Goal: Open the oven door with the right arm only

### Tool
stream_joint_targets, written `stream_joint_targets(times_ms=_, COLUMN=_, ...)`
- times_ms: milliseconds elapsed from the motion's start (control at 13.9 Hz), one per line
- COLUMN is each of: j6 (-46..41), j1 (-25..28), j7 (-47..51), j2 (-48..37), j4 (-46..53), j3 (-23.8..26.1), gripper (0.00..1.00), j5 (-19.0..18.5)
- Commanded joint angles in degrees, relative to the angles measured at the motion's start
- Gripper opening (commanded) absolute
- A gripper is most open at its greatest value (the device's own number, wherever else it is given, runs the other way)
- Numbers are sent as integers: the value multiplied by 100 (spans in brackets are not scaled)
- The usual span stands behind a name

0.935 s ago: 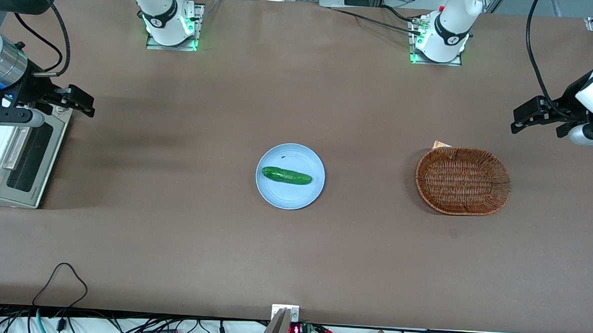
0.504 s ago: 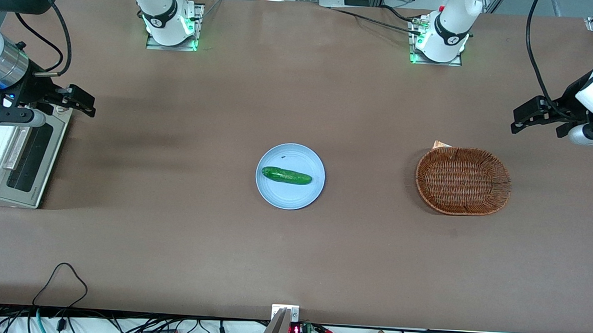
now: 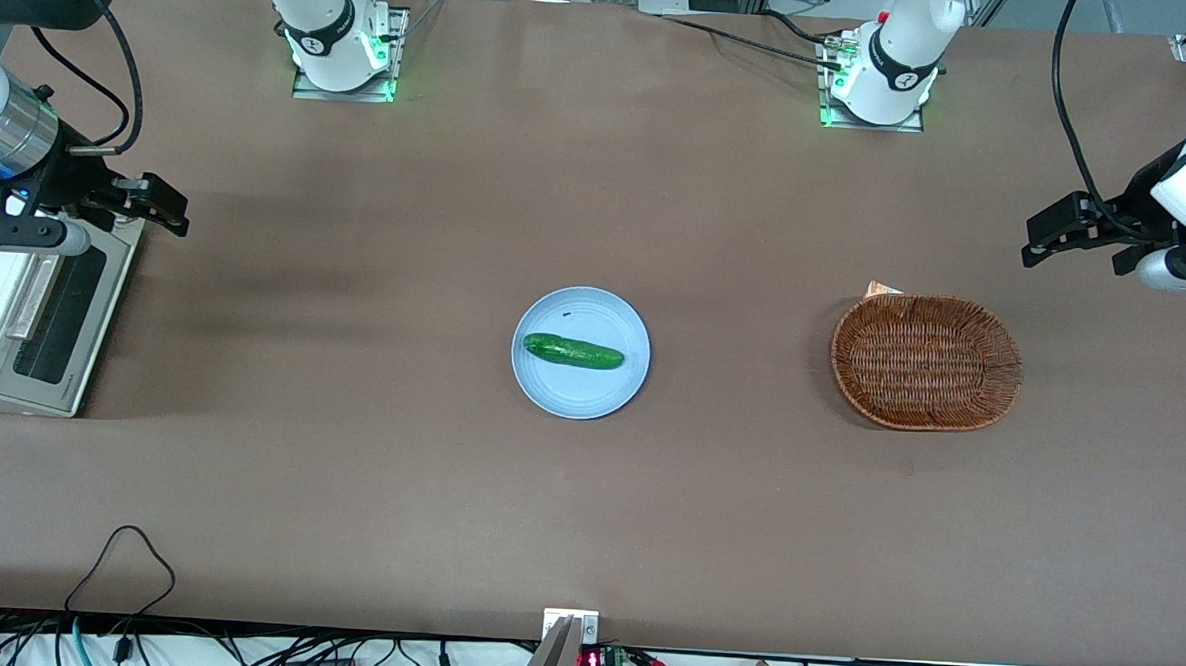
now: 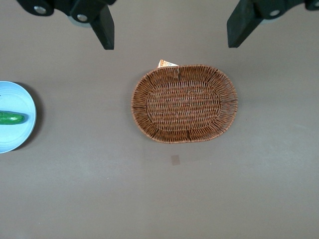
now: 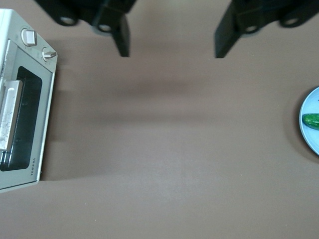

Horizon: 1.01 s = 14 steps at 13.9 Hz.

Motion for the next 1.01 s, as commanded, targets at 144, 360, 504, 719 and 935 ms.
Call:
stream_joint_targets(times_ms=144, j6=-37, j1=-2, j7=70, j2=-20, j4=-2, j3=-18, gripper=0, j5=84)
stream_joint_targets(times_ms=360, j6=-28, j1=-2, j7=96, j2=41, j4=-2, j3=-18, gripper=0, j5=84)
stream_joint_targets(times_ms=504, j6=-20, j1=7, j7=253, j2=163, j4=-2, j3=-18, gripper=0, j5=-4)
stream_joint_targets(times_ms=719, j6=86, j1=-2, j7=615, j2=427, j4=-37, j3=-27, gripper=0, j5=-625)
stream_joint_targets(times_ms=935, j6=226, j1=-55, j7=624, j2=769, j4=-124, j3=-45, gripper=0, j5=-1618)
